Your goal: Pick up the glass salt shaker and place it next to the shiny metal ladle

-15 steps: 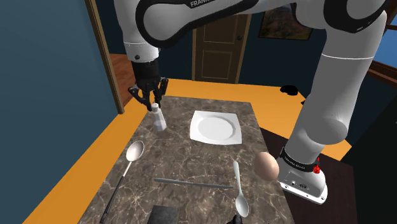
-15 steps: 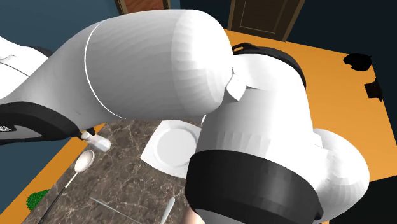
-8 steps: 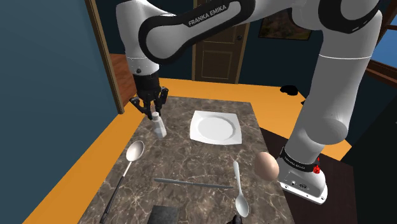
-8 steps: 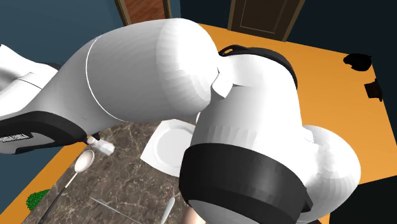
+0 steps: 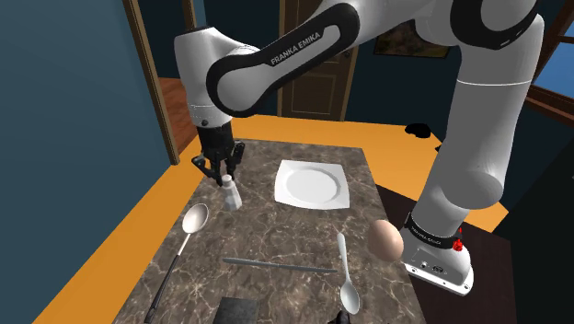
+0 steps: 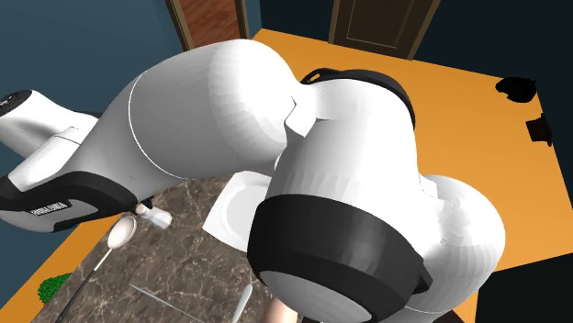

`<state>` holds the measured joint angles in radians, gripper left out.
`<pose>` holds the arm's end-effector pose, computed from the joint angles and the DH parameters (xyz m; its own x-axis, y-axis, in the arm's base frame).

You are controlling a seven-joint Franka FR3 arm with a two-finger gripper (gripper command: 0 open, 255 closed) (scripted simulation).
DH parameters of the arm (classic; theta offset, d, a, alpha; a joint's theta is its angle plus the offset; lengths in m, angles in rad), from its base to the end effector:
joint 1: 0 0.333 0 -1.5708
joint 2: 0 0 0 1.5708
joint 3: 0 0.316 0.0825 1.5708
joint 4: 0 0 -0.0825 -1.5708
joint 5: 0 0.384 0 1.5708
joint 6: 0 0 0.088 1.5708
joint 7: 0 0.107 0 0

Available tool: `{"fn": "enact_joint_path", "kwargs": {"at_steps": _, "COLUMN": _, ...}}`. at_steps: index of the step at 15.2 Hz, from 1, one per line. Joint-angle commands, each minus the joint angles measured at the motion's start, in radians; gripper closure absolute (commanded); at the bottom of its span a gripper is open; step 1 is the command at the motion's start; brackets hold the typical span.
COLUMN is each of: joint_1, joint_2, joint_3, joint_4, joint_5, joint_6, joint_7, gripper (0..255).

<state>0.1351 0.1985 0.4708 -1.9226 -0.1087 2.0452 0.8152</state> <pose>0.4960 0.3239 0.3947 0.9862 -0.1625 -0.0328 -0.1611 -0.9861 0.0411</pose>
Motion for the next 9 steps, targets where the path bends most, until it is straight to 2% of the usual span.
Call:
{"fn": "enact_joint_path", "kwargs": {"at_steps": 1, "joint_1": 0.000, "joint_2": 0.005, "joint_3": -0.001, "joint_4": -0.009, "joint_5": -0.003, "joint_6": 0.014, "joint_7": 0.002, "gripper": 255}}
{"fn": "enact_joint_path", "kwargs": {"at_steps": 8, "joint_1": 0.000, "joint_2": 0.006, "joint_3": -0.001, "joint_4": -0.009, "joint_5": -0.004, "joint_6": 0.014, "joint_7": 0.002, "gripper": 255}}
{"fn": "enact_joint_path", "kwargs": {"at_steps": 9, "joint_1": 0.000, "joint_2": 0.006, "joint_3": -0.001, "joint_4": -0.009, "joint_5": -0.004, "joint_6": 0.014, "joint_7": 0.002, "gripper": 0}}
